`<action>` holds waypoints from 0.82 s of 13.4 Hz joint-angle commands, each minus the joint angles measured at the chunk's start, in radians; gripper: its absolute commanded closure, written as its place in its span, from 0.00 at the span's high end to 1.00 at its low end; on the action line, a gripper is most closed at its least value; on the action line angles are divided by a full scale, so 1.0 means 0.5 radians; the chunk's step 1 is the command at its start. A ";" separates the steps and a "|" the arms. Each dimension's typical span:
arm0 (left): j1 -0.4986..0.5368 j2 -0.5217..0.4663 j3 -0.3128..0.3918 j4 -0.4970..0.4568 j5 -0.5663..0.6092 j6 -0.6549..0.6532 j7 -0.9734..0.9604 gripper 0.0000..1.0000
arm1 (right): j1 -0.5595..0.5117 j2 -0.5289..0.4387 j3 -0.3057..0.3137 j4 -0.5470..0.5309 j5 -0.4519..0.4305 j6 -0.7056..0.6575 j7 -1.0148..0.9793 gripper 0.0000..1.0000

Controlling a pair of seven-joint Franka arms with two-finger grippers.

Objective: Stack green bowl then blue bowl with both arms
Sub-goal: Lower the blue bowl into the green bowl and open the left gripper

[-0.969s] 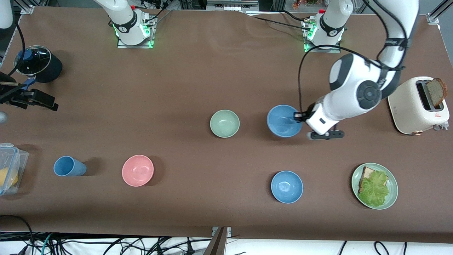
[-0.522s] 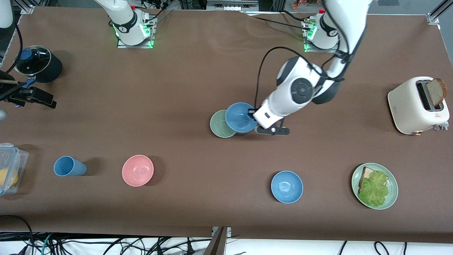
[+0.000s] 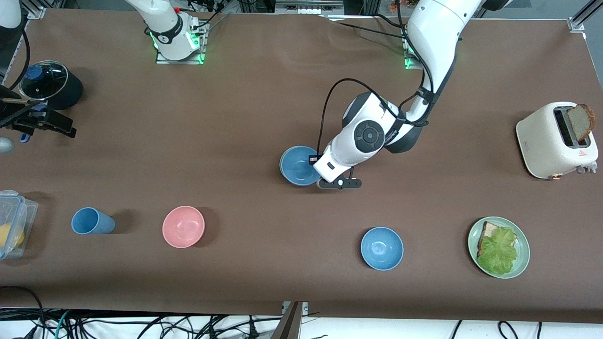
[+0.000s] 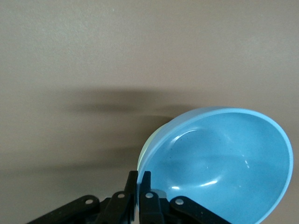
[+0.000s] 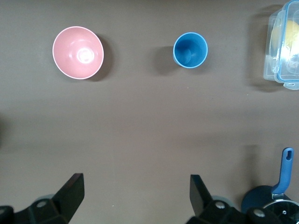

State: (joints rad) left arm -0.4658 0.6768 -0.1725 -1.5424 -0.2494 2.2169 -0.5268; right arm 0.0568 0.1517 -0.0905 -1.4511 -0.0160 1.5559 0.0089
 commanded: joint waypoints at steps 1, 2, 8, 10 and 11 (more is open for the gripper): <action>-0.068 0.033 0.041 0.078 -0.035 -0.037 -0.063 0.00 | -0.040 -0.015 0.040 -0.006 -0.029 -0.010 -0.024 1.00; -0.072 0.033 0.041 0.075 -0.038 -0.037 -0.069 0.00 | -0.040 -0.015 0.040 -0.006 -0.029 -0.010 -0.024 1.00; -0.096 0.015 0.035 0.041 -0.023 -0.105 -0.103 0.00 | -0.031 -0.012 0.043 -0.006 -0.026 -0.010 -0.021 1.00; -0.096 0.024 0.035 0.029 -0.023 -0.105 -0.106 0.00 | -0.028 -0.012 0.043 -0.006 -0.032 -0.010 -0.021 0.99; -0.096 0.030 0.035 0.029 -0.023 -0.105 -0.109 0.00 | -0.028 -0.012 0.040 -0.006 -0.057 -0.010 -0.030 1.00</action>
State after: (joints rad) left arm -0.5001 0.6845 -0.1705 -1.5387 -0.2494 2.1790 -0.5705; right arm 0.0562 0.1522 -0.0853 -1.4511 -0.0189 1.5560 0.0088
